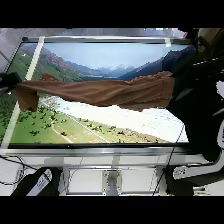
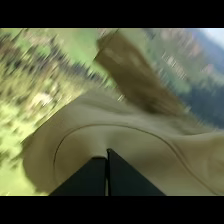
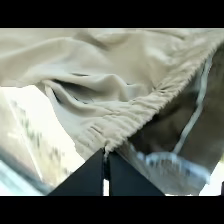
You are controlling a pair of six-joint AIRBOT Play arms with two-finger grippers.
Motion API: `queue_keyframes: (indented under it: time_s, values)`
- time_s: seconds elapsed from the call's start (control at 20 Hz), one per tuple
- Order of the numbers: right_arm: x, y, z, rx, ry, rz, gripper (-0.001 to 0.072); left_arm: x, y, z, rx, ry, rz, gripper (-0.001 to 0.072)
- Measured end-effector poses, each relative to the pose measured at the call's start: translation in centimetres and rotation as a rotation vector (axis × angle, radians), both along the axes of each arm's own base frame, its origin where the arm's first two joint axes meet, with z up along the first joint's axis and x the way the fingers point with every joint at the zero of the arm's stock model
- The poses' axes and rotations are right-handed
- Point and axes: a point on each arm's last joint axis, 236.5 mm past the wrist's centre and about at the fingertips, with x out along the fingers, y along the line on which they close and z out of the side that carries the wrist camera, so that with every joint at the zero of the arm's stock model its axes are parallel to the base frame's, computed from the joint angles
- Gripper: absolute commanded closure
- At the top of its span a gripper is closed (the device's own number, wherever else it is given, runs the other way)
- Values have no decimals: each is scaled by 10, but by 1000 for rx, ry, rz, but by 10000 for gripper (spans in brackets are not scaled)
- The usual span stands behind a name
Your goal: Fold the clothes and pants, and hang the long-sleeved shirts on hangers.
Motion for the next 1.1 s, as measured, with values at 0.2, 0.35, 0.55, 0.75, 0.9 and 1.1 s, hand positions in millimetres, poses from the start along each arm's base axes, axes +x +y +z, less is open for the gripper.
queue_keyframes:
  time_s: [0.2,0.35,0.55,0.75,0.9,1.1]
  values:
    - [-77,-2,-5,-40,64,-5,692,-73,18,-42,79,213,50,702]
    - [-140,-17,-51,-94,213,-65,693,-120,28,-90,81,360,89,701]
    - [-208,-49,-118,-200,449,-180,693,-161,28,-151,54,513,97,701]
    - [-237,-72,-156,-286,565,-291,693,-174,26,-184,51,552,84,701]
    - [-238,-92,-171,-344,583,-412,693,-172,27,-192,59,539,80,701]
    - [-236,-120,-180,-422,592,-574,560,-163,31,-195,81,509,72,195]
